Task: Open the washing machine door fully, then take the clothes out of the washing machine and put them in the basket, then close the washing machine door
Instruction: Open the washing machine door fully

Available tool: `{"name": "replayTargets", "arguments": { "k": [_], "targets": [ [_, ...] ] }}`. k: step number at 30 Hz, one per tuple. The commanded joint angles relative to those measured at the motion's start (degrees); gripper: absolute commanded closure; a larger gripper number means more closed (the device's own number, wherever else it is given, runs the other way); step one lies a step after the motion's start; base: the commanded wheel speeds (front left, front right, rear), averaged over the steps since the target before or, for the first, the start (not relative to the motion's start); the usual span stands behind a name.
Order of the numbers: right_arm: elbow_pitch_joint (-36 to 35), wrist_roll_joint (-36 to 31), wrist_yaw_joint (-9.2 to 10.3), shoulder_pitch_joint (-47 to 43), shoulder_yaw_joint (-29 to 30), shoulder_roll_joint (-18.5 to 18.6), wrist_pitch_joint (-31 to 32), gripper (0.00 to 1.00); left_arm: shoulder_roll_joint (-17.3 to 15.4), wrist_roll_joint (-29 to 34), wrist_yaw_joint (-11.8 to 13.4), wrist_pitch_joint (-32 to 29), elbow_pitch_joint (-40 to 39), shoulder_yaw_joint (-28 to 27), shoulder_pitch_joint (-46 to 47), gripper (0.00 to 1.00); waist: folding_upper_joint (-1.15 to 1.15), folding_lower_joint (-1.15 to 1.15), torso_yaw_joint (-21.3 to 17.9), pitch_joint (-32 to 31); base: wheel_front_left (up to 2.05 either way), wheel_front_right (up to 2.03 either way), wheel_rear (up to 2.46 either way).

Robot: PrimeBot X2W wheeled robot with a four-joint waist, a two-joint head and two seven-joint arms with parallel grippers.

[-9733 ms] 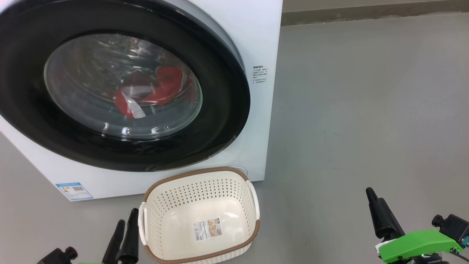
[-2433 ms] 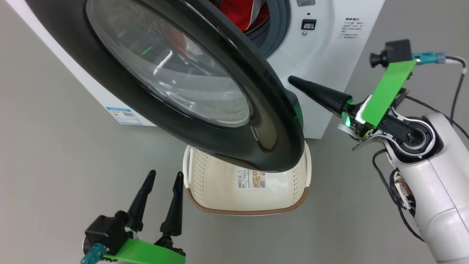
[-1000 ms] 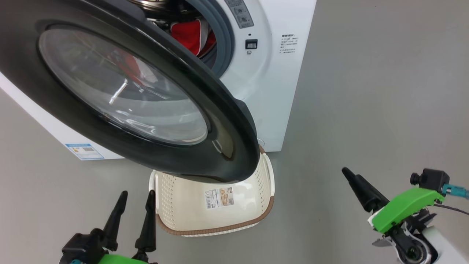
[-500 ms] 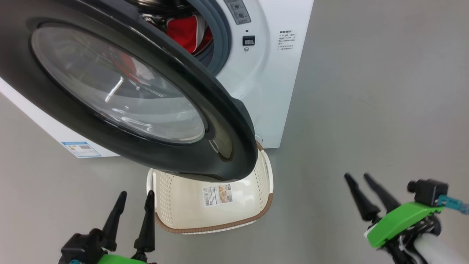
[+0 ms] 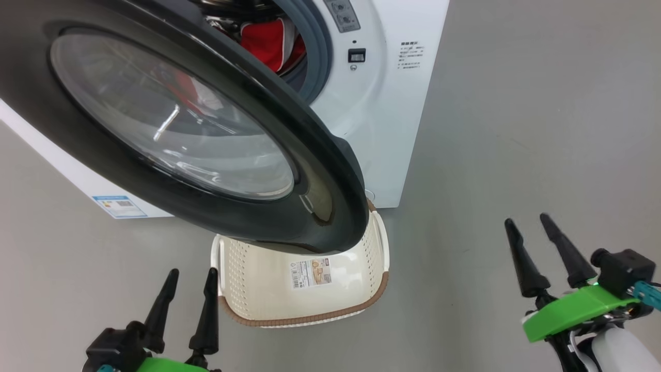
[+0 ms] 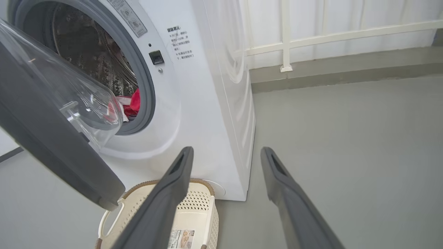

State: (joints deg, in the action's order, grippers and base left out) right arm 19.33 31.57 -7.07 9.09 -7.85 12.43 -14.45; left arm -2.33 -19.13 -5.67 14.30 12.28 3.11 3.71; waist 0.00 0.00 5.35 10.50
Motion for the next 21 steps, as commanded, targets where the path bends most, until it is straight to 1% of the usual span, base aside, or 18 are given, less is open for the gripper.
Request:
{"name": "replayTargets", "arguments": {
  "k": [1,5,8,12,21],
  "targets": [
    [-2.1,-1.7,-0.42,-0.8,-0.2,0.3,-0.5,0.00,-0.5,0.2,-0.5,0.7,-1.1,-2.0,1.4,0.00,0.00,0.00,0.1,0.0,0.00,0.00,0.00],
    [-5.9,-6.6,-0.42,-3.7,3.9,-2.9,-0.5,0.00,-0.5,0.1,-0.5,0.7,-1.4,-2.1,1.4,0.00,0.00,0.00,0.3,-0.2,0.00,0.00,0.00],
    [-7.4,-8.5,-0.42,-5.4,5.4,-4.5,-0.5,0.00,-0.5,0.1,-0.4,0.7,-1.6,-2.2,1.3,0.00,0.00,0.00,0.2,-0.2,0.00,0.00,0.00],
    [-7.6,-10.7,-0.42,-6.7,6.4,-5.4,-0.5,0.00,-0.5,0.1,-0.4,0.7,-1.8,-2.2,1.2,0.00,0.00,0.00,0.1,-0.2,0.00,0.00,0.00],
    [-7.2,-11.2,-0.42,-6.7,6.6,-6.2,-0.5,0.00,-0.5,0.2,-0.5,0.7,-1.8,-2.3,1.2,0.00,0.00,0.00,-0.1,0.0,0.00,0.00,0.00]
  ]
}}
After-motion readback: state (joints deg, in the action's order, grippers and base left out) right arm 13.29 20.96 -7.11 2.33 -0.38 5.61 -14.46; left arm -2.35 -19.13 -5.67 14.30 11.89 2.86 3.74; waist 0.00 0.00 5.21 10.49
